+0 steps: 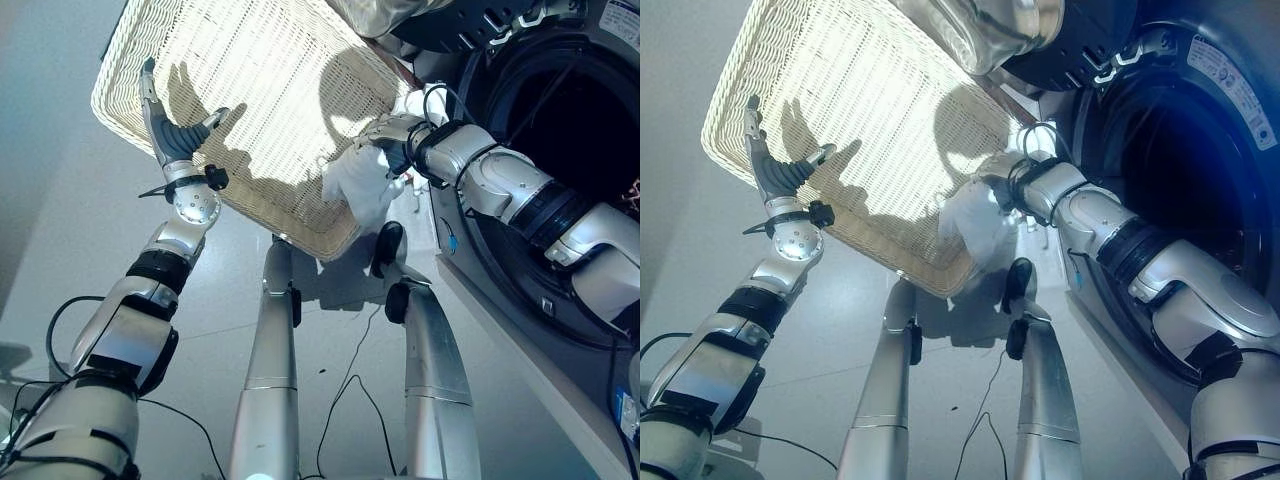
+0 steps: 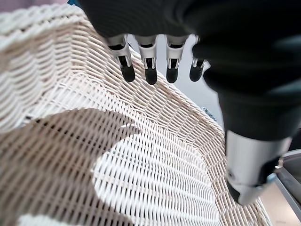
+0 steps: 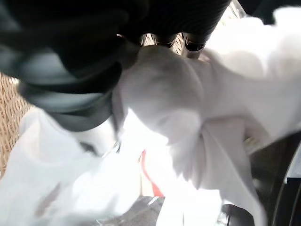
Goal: Put the clothes into the washing machine.
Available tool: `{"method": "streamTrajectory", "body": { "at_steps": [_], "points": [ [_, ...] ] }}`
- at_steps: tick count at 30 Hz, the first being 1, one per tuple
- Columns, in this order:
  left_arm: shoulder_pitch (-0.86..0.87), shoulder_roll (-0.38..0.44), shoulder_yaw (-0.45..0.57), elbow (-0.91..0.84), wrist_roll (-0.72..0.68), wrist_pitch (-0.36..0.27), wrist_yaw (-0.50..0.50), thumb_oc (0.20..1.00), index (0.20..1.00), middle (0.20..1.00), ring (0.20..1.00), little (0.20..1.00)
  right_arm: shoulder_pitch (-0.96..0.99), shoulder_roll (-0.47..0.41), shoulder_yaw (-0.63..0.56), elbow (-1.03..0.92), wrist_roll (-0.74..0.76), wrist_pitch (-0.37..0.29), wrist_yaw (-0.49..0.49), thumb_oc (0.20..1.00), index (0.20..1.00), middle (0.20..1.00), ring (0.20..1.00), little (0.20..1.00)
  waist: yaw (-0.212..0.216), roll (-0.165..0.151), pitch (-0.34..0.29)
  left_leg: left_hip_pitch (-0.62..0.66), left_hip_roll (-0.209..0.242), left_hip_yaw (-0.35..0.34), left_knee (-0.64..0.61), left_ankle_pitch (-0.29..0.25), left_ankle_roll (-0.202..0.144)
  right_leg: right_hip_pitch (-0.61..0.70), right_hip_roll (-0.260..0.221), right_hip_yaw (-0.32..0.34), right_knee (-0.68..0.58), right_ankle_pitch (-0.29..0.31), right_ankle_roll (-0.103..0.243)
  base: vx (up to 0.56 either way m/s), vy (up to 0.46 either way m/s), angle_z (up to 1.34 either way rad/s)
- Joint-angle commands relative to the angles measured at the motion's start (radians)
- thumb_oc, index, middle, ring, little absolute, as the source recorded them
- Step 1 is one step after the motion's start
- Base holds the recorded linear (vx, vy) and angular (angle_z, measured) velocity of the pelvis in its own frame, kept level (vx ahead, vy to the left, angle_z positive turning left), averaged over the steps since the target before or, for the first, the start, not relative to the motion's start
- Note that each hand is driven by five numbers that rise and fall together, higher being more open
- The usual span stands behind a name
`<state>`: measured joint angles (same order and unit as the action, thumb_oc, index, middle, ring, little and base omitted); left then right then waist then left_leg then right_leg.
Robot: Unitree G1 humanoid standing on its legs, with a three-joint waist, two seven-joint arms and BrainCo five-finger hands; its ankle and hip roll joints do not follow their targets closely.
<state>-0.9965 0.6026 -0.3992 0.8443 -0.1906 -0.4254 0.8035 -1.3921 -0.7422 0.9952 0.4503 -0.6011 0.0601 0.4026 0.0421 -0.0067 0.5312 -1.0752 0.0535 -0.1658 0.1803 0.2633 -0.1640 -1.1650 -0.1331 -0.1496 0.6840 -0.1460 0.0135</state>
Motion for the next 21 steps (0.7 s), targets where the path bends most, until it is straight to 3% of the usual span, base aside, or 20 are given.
{"method": "streamTrajectory", "body": {
  "at_steps": [1, 15, 18, 19, 21],
  "points": [
    [-0.011, 0.002, 0.089, 0.012, -0.014, -0.04, 0.006, 1.0, 1.0, 1.0, 1.0, 1.0, 0.113, -0.023, 0.054, -0.002, -0.054, 0.0, 0.094, 0.2, 0.2, 0.2, 0.2, 0.2, -0.007, -0.04, -0.011, 0.032, -0.106, 0.105, 0.104, -0.13, 0.068, 0.079, 0.088, -0.022, -0.311, 0.244, 0.094, 0.0, 0.0, 0.0],
    [-0.015, -0.02, 0.098, 0.022, -0.006, -0.05, 0.01, 1.0, 1.0, 1.0, 1.0, 1.0, 0.1, 0.017, 0.051, 0.03, -0.086, 0.008, 0.089, 0.2, 0.2, 0.2, 0.2, 0.2, -0.005, -0.034, -0.011, 0.032, -0.112, 0.106, 0.099, -0.124, 0.07, 0.082, 0.089, -0.017, -0.321, 0.249, 0.095, 0.0, 0.002, 0.0],
    [-0.012, -0.024, 0.095, 0.021, -0.008, -0.051, 0.017, 1.0, 1.0, 1.0, 1.0, 1.0, 0.113, 0.018, 0.038, 0.021, 0.066, 0.054, 0.03, 0.2, 0.2, 0.2, 0.2, 0.2, -0.006, -0.033, -0.011, 0.03, -0.112, 0.106, 0.101, -0.124, 0.072, 0.081, 0.089, -0.017, -0.32, 0.249, 0.093, 0.0, 0.0, 0.0],
    [-0.019, -0.02, 0.091, 0.028, -0.02, -0.05, 0.01, 1.0, 1.0, 1.0, 1.0, 1.0, 0.134, 0.024, -0.014, 0.009, 0.304, 0.092, -0.067, 0.2, 0.2, 0.2, 0.2, 0.2, -0.008, -0.03, -0.011, 0.029, -0.112, 0.106, 0.102, -0.122, 0.069, 0.08, 0.089, -0.016, -0.318, 0.248, 0.092, 0.0, 0.0, 0.0],
    [-0.021, -0.018, 0.092, 0.033, -0.024, -0.053, 0.004, 1.0, 1.0, 1.0, 1.0, 1.0, 0.15, 0.032, -0.048, 0.004, 0.398, 0.096, -0.103, 0.2, 0.2, 0.2, 0.2, 0.2, -0.01, -0.028, -0.011, 0.029, -0.113, 0.105, 0.102, -0.122, 0.068, 0.079, 0.09, -0.012, -0.32, 0.249, 0.091, 0.0, 0.0, 0.0]
  ]
}}
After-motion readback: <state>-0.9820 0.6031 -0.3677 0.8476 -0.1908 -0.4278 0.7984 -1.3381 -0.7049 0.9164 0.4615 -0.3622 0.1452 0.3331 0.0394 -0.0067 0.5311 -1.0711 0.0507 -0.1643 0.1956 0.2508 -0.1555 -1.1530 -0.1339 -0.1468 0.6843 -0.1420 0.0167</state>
